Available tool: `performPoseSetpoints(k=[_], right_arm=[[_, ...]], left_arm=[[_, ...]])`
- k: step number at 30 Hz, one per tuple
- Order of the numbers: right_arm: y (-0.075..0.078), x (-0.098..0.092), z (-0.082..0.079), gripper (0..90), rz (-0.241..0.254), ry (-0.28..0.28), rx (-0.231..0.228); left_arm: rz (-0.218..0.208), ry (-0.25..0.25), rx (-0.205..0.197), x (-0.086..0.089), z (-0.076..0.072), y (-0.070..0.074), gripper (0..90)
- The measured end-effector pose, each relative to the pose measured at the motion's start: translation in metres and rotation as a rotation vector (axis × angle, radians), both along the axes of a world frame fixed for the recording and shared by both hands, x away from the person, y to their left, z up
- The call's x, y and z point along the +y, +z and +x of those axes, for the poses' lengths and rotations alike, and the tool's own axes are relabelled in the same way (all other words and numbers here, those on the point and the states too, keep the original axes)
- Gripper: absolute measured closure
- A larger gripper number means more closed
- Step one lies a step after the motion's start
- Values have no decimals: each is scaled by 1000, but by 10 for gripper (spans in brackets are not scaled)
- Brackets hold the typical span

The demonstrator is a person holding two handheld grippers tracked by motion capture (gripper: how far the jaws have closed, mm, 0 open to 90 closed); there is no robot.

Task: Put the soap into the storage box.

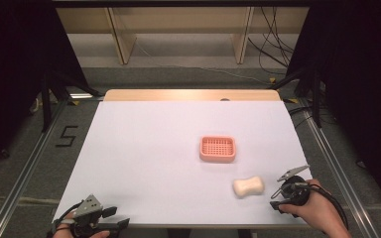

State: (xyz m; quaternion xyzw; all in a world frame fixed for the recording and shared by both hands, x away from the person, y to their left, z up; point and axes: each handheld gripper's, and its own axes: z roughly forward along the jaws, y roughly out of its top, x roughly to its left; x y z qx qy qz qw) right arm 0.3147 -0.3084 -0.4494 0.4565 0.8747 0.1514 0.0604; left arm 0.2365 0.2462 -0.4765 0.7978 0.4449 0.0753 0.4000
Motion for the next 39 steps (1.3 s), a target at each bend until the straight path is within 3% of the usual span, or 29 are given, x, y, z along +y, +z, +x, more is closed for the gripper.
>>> performPoseSetpoints(k=[1, 3, 6, 7, 11, 16, 24, 31, 34, 36, 37, 39], right_arm=[[0, 2, -1, 422, 3, -6, 3], [0, 2, 1, 416, -24, 43, -7], [0, 3, 3, 404, -76, 151, -20], [-1, 5, 2, 391, -82, 161, -14], [-3, 7, 7, 359, -141, 299, -49], [-1, 11, 13, 353, -182, 329, -35], [3, 18, 26, 344, -179, 399, -17], [7, 25, 33, 336, -192, 415, -7], [13, 28, 39, 335, -196, 447, -15], [15, 31, 41, 335, -202, 452, 14], [15, 32, 43, 334, -207, 461, 11], [16, 34, 45, 332, -216, 461, 12]], left_arm=[[-8, 5, 3, -1, 0, 0, 350], [3, -2, -1, 0, 0, 0, 350], [0, 2, -4, -1, 0, 0, 350], [1, 1, -3, 0, 0, 0, 350], [2, -5, 5, 0, 0, 0, 350], [1, 1, -6, 0, 0, 0, 350], [-1, -5, 2, 0, 0, 1, 350], [-12, 3, 0, -1, 0, 0, 350], [-1, -7, 2, 0, 0, 0, 350], [0, -6, 2, 0, 0, 0, 350], [-13, 4, 0, -1, 0, 0, 350], [0, -6, 2, 0, 0, 0, 350]])
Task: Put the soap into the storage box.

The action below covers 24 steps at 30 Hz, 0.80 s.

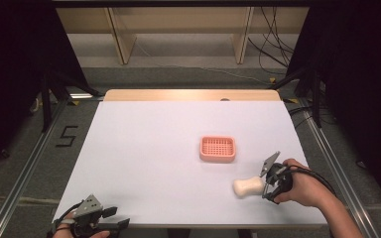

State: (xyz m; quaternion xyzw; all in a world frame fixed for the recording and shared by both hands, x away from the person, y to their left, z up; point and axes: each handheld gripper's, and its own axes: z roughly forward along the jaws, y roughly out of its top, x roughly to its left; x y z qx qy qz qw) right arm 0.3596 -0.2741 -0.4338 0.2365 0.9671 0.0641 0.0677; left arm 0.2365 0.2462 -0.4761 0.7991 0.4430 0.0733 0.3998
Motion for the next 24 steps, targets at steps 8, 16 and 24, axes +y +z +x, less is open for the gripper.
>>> performPoseSetpoints(k=[8, 16, 24], right_arm=[[0, 6, 4, 326, -8, 13, 6], [-1, 11, 10, 320, -4, 38, -1], [2, 15, 13, 313, -10, 56, -9]], left_arm=[[-1, -1, -1, 0, 0, 0, 350], [-1, -1, -1, 0, 0, 0, 350], [2, -5, 11, 0, 0, 0, 350]])
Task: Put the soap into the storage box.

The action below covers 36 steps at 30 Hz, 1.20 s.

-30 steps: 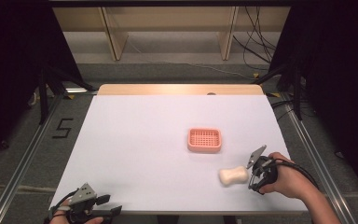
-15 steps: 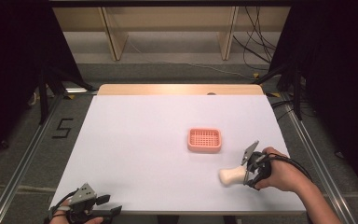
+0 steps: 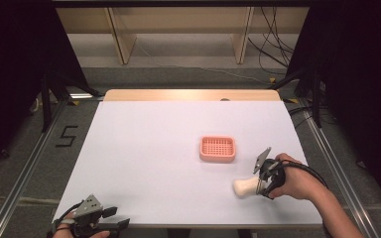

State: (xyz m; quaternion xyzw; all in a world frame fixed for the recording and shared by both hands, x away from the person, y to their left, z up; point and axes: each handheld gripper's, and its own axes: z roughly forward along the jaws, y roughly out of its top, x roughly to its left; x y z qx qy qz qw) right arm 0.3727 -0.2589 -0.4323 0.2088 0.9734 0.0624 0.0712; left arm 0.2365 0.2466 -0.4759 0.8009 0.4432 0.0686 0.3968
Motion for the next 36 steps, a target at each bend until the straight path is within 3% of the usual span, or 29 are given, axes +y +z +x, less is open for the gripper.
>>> performPoseSetpoints(k=[5, 7, 10, 16, 28, 29, 30, 31, 36], right_arm=[[0, 4, 5, 308, -6, 41, 11], [0, 7, 5, 306, -11, 38, 14], [-1, 9, 5, 306, -14, 45, 12], [0, 14, 7, 305, -18, 55, 5], [-2, 30, 11, 306, -30, 140, 17], [-2, 30, 13, 307, -30, 166, 14], [-2, 32, 11, 307, -33, 138, 24], [-3, 32, 12, 307, -36, 161, 16], [-5, 36, 12, 311, -38, 171, 37]], left_arm=[[-1, -1, 0, 0, 0, 0, 350], [13, 2, -2, 0, 0, 0, 350], [-7, 3, -1, -1, 0, 0, 350], [-2, -4, -10, -1, 0, 0, 350], [-2, -6, -10, 0, 0, 1, 350], [-2, -6, -10, 0, 0, 0, 350], [-2, -6, -10, 0, 0, 0, 350], [-1, -6, -9, 0, 0, 1, 350], [-2, -6, -9, 0, 0, 1, 350]])
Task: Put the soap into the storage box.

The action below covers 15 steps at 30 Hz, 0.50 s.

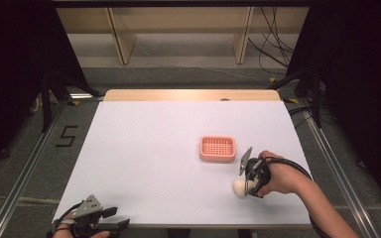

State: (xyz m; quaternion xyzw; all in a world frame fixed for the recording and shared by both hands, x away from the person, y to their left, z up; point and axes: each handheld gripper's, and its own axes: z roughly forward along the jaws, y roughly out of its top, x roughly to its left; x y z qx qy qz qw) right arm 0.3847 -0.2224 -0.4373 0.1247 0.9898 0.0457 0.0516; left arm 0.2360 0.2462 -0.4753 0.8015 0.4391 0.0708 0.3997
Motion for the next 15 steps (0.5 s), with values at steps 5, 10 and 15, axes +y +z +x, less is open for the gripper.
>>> performPoseSetpoints(k=[5, 10, 15], right_arm=[[-3, 2, 2, 316, -13, 30, -6], [-2, 5, 2, 326, -19, 23, 9], [-5, 8, 3, 326, -32, 41, 22]], left_arm=[[2, -1, -1, 0, 0, 0, 350], [0, 8, -12, -1, 0, -1, 350], [18, 8, -14, 0, 0, -1, 350]])
